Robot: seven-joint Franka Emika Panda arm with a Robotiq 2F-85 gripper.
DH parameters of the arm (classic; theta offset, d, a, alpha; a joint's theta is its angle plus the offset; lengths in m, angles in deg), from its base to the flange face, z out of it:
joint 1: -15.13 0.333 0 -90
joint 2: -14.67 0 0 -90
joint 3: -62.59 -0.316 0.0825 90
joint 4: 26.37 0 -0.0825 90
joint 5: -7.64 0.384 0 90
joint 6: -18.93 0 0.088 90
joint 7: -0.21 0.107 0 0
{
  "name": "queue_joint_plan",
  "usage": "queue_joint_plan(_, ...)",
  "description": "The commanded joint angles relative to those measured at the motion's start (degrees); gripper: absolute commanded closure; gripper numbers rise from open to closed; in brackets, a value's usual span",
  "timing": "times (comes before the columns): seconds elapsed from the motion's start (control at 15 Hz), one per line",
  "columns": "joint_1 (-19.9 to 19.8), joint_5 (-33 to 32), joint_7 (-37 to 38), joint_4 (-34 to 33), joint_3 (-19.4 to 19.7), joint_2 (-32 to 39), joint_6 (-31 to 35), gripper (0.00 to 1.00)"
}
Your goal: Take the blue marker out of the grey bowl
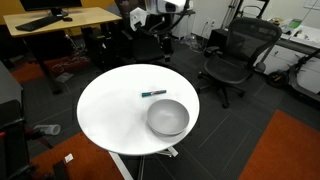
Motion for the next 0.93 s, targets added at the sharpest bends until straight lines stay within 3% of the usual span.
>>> queue_joint_plan(0.0, 0.4, -1.3, 0.1, 9.9, -0.6, -10.0, -2.3, 0.0)
queue_joint_plan(0.4, -0.1, -2.0, -1.1, 17.6, -2.3, -18.6, -4.3, 0.0)
queue_joint_plan(0.47, -0.6, -1.6, -0.2, 13.3, -2.3, -14.5, -3.3, 0.0)
queue_joint_plan(0.87, -0.6, -1.6, -0.2, 16.0, -2.7, -16.8, -3.5, 0.0)
